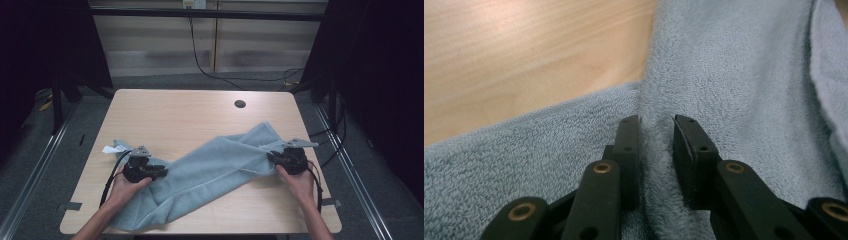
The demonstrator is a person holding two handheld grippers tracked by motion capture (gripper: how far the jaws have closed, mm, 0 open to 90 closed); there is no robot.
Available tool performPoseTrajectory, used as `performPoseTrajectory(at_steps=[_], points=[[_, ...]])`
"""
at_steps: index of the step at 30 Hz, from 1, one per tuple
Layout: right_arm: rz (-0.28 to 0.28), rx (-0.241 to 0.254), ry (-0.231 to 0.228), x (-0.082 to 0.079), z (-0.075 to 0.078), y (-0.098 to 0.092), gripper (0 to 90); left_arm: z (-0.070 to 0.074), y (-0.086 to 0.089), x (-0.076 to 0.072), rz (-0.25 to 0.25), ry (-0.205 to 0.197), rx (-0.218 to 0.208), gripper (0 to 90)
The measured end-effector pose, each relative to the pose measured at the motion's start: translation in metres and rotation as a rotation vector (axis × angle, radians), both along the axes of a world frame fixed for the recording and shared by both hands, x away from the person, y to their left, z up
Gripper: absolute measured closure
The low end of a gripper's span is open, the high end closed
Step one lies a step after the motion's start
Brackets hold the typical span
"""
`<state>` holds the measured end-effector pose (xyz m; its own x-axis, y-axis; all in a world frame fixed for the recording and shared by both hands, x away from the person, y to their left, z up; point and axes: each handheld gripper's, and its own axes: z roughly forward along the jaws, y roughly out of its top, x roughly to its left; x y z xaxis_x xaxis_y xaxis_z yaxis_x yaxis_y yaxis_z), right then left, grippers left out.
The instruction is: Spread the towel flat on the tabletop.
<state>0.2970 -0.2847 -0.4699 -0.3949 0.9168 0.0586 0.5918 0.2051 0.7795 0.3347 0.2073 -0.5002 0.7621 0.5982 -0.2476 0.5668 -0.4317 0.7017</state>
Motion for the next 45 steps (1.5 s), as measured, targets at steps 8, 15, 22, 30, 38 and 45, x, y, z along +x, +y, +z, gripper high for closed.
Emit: performPoseTrajectory(at_steps=[8, 15, 22, 30, 38, 45], points=[[-0.114, -0.003, 0.007, -0.034, -0.002, -0.036, 86.0, -0.001, 0.010, -0.022, -0.001, 0.026, -0.026, 72.6], [-0.280, -0.020, 0.036, -0.062, -0.012, -0.061, 70.8, 0.002, 0.007, -0.029, -0.017, 0.030, -0.013, 70.1], [-0.245, 0.003, 0.002, -0.072, 0.000, -0.055, 65.8, 0.011, 0.005, -0.027, -0.040, 0.018, -0.052, 67.3], [0.070, 0.053, 0.053, -0.068, -0.005, 0.033, 57.6, 0.014, -0.015, -0.015, -0.086, -0.004, -0.024, 60.5], [0.256, -0.031, 0.123, -0.067, -0.028, 0.085, 43.8, 0.009, -0.020, -0.015, -0.140, 0.009, 0.007, 83.7], [0.263, -0.092, 0.076, -0.052, -0.031, 0.089, 65.6, 0.012, -0.016, -0.013, -0.117, 0.019, -0.034, 81.0]])
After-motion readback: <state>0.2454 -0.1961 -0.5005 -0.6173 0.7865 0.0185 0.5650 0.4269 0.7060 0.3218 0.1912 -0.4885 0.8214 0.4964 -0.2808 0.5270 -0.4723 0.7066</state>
